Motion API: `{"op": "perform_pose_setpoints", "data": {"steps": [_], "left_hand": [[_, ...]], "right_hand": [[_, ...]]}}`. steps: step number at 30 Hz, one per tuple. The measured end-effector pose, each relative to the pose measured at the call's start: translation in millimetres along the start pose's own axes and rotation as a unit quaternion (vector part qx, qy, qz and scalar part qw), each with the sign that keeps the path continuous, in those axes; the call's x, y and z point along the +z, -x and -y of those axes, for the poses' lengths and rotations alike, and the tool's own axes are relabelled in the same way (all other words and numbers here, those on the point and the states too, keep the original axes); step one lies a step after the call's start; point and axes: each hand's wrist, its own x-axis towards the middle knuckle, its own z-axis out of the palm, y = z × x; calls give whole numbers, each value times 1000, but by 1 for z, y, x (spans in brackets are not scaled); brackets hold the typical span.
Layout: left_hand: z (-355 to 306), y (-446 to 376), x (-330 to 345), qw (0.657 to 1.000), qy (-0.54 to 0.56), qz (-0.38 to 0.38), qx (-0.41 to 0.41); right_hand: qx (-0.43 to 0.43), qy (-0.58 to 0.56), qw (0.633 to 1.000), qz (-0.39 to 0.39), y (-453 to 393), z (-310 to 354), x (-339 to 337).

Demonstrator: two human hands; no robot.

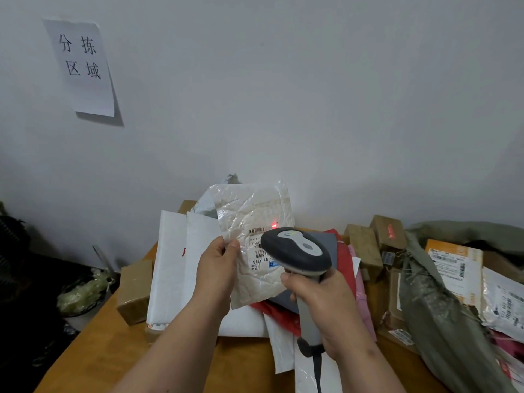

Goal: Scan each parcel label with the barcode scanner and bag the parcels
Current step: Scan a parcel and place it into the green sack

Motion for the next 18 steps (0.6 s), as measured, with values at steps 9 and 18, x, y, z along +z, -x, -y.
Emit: {"op": "perform_pose_setpoints", "data": {"steps": [9,18], "left_hand": [[-2,15,3,1000,-18,9,1],[-10,50,54,996,-20,78,29]], "right_hand": [[23,10,1000,-7,11,-5,-9],[49,11,996,-76,35,-11,-61]]}}
